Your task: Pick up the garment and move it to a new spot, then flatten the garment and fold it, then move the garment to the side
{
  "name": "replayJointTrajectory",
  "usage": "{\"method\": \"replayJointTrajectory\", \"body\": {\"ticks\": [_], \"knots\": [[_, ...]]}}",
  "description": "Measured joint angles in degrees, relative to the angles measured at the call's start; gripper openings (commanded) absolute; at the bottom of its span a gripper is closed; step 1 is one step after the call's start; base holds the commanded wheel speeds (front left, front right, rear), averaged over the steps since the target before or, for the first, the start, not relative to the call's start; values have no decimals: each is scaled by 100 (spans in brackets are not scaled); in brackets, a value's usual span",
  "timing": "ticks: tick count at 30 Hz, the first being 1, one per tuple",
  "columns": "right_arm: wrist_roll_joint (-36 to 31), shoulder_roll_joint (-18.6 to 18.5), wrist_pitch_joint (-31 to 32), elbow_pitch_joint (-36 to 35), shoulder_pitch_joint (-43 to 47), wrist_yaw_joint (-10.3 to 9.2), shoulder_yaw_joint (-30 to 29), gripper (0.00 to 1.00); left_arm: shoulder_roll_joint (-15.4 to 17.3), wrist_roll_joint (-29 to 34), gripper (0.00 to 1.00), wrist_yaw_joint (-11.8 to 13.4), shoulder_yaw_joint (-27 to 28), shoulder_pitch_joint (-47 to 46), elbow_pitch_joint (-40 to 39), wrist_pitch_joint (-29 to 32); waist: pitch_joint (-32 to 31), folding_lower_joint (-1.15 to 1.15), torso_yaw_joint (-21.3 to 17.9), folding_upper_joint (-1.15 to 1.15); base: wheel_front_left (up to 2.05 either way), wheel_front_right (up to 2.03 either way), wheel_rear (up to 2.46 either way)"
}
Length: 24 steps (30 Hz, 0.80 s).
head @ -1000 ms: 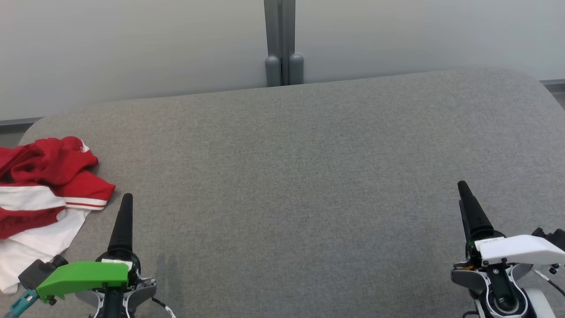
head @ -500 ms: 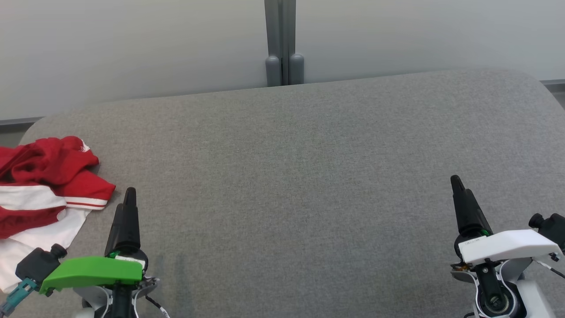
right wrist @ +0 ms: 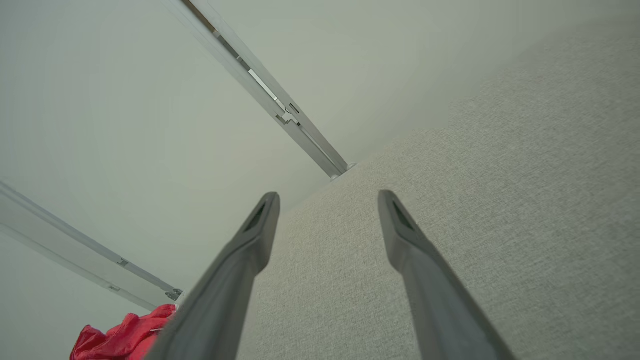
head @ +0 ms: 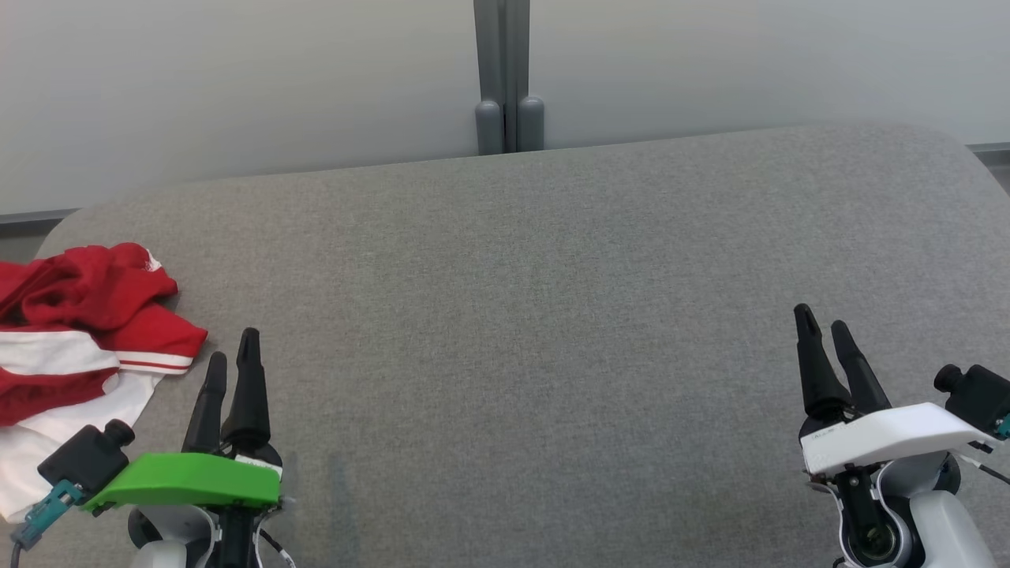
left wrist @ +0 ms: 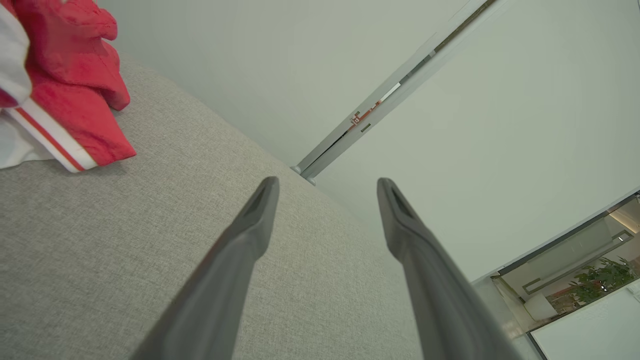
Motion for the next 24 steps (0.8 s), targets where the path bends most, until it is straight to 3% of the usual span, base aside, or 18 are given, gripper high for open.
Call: {"method": "replayJointTrajectory", "body": {"ticks": [24], "knots": [[-1633,46,-107,-122,52,0,107,100,105,1541,100,-1,-245,-6,222,-377,-3,0,6,0,0,0,0]]}}
